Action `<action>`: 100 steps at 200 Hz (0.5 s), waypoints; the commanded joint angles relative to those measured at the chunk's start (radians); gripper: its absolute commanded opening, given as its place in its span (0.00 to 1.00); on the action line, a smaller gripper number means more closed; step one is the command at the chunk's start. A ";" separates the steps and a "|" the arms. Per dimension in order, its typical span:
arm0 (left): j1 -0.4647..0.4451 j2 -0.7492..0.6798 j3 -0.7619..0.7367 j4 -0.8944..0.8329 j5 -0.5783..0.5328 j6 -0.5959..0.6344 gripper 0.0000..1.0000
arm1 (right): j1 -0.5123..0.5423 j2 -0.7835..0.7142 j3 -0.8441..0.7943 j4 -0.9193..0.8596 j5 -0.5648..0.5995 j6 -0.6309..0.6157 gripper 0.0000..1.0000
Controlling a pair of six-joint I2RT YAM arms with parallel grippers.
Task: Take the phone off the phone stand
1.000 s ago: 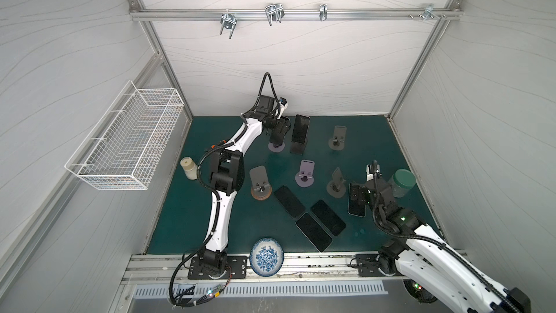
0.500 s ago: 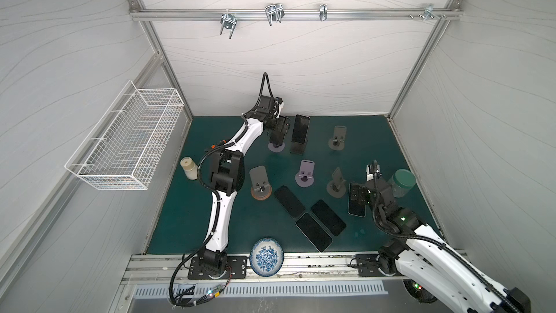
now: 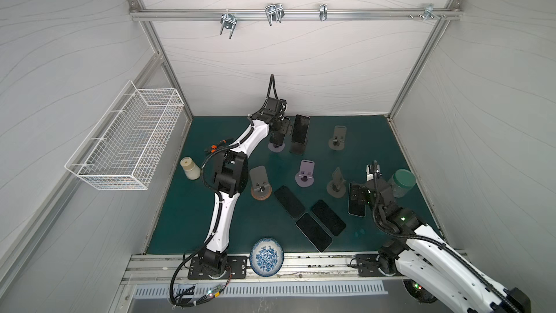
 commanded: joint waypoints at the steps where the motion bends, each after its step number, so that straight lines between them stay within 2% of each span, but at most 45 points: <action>1: -0.007 -0.033 0.029 -0.020 -0.019 -0.025 0.87 | -0.004 -0.010 -0.001 0.016 0.010 -0.007 0.99; 43: -0.013 -0.043 0.028 -0.023 -0.074 -0.008 0.80 | -0.005 -0.007 -0.001 0.020 0.004 -0.009 0.99; 100: -0.013 -0.055 0.043 -0.045 -0.059 0.018 0.62 | -0.005 -0.013 -0.002 0.020 0.005 -0.008 0.99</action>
